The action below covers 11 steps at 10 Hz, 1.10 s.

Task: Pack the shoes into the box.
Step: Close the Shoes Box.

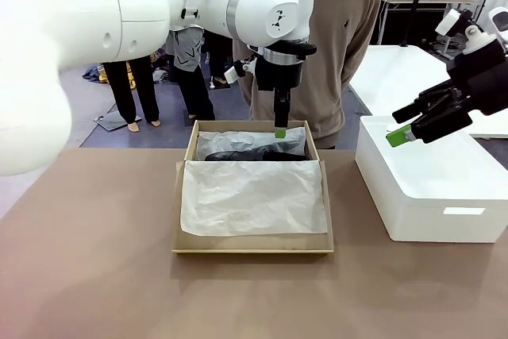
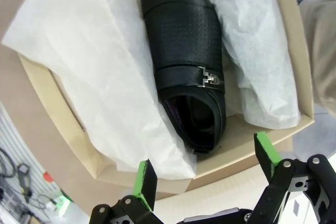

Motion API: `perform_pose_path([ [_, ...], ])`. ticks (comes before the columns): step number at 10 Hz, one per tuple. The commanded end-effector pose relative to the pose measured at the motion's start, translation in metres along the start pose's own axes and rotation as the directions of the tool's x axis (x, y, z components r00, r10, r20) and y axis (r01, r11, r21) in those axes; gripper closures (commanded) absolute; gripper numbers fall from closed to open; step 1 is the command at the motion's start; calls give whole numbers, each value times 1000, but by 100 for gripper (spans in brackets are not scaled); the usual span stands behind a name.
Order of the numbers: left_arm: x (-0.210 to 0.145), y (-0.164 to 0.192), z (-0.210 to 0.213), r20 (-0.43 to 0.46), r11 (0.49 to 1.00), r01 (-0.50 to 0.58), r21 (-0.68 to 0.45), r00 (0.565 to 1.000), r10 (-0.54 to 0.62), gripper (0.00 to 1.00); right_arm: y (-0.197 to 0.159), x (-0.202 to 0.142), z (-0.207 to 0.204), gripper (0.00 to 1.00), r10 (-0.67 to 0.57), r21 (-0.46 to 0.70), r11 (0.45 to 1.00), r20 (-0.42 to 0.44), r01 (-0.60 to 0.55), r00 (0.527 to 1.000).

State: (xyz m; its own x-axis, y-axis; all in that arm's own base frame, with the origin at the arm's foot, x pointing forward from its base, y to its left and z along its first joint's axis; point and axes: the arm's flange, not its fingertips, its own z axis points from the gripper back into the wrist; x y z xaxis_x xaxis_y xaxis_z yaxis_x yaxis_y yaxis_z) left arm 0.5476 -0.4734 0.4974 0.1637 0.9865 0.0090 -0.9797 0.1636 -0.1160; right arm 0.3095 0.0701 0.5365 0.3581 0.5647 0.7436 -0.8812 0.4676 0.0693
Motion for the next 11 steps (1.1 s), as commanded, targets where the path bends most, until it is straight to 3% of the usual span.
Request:
perform_pose_path([
  [1, 27, 18, 23, 61, 978, 207, -5, 977, -207, 0, -3, 2, -1, 0, 16, 21, 1000, 30, -17, 999],
  [3, 65, 31, 42, 55, 920, 392, 25, 918, -393, 0, -3, 2, -1, 0, 16, 21, 1000, 30, -17, 999],
  [5, 102, 38, 58, 23, 809, 586, 57, 809, -587, 0, -3, 2, -1, 0, 16, 21, 1000, 30, -17, 999],
  [6, 119, 40, 63, -2, 732, 676, 81, 735, -678, 0, -3, 2, -1, 0, 16, 21, 1000, 30, -17, 999],
  [7, 136, 42, 67, -37, 629, 773, 81, 633, -773, 0, -3, 2, -1, 0, 16, 21, 1000, 30, -17, 999],
  [8, 158, 46, 71, -90, 485, 874, 42, 487, -869, 0, -3, 2, -1, 0, 16, 21, 1000, 30, -17, 999],
  [9, 171, 51, 73, -108, 372, 927, 36, 374, -921, 0, -3, 2, -1, 0, 16, 21, 1000, 30, -17, 999],
  [11, 182, 53, 74, -97, 268, 961, 72, 274, -957, 0, -3, 2, -1, 0, 16, 21, 1000, 30, -17, 999],
])
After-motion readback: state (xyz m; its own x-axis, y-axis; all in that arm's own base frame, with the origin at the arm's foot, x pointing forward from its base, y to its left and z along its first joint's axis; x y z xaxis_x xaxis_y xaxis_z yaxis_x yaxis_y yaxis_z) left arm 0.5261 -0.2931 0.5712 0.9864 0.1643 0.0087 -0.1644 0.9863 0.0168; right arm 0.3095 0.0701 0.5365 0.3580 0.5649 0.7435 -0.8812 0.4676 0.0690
